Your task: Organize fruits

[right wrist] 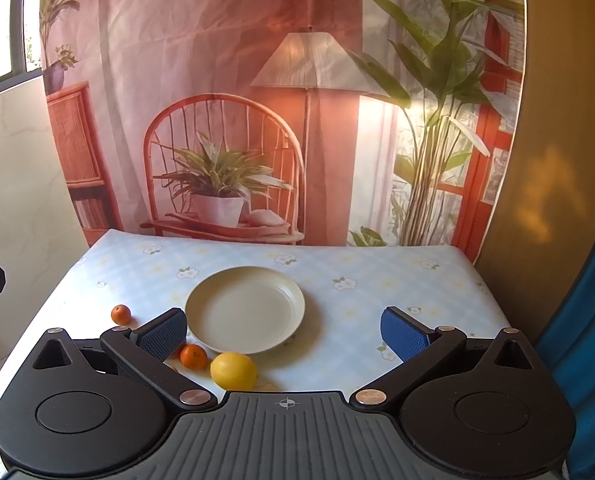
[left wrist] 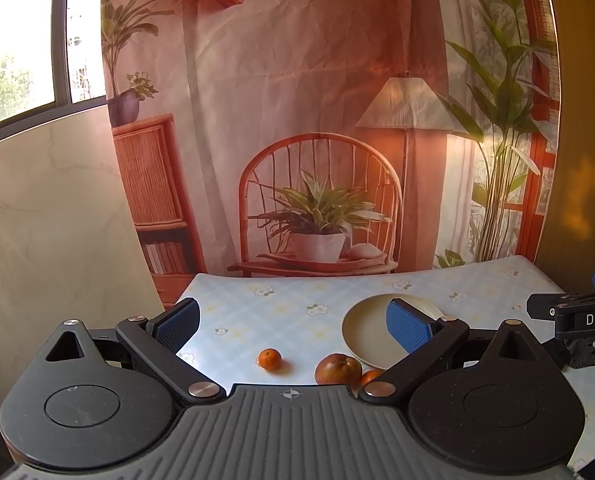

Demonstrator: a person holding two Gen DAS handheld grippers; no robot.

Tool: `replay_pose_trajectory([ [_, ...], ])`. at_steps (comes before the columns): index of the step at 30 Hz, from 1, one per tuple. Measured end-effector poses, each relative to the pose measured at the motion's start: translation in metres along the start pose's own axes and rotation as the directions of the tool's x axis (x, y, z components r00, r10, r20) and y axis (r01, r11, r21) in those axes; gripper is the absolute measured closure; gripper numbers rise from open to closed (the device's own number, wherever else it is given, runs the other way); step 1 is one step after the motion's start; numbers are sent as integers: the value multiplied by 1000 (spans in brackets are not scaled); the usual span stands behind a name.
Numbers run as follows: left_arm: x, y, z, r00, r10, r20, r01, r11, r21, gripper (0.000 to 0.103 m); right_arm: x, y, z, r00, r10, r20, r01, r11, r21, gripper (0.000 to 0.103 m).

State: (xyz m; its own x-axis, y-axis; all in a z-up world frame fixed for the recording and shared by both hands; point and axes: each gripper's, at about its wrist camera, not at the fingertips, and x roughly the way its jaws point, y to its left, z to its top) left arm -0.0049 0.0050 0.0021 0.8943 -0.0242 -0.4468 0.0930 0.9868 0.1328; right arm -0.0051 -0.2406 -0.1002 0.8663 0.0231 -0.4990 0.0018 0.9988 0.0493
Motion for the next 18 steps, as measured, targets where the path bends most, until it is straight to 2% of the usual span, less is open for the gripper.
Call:
replay_pose_trajectory([
  [18,-2,1,1,1000,-1,0,1,1000,-6,2,0,-2,-1,1000,-9,0,9,1000,5,0],
])
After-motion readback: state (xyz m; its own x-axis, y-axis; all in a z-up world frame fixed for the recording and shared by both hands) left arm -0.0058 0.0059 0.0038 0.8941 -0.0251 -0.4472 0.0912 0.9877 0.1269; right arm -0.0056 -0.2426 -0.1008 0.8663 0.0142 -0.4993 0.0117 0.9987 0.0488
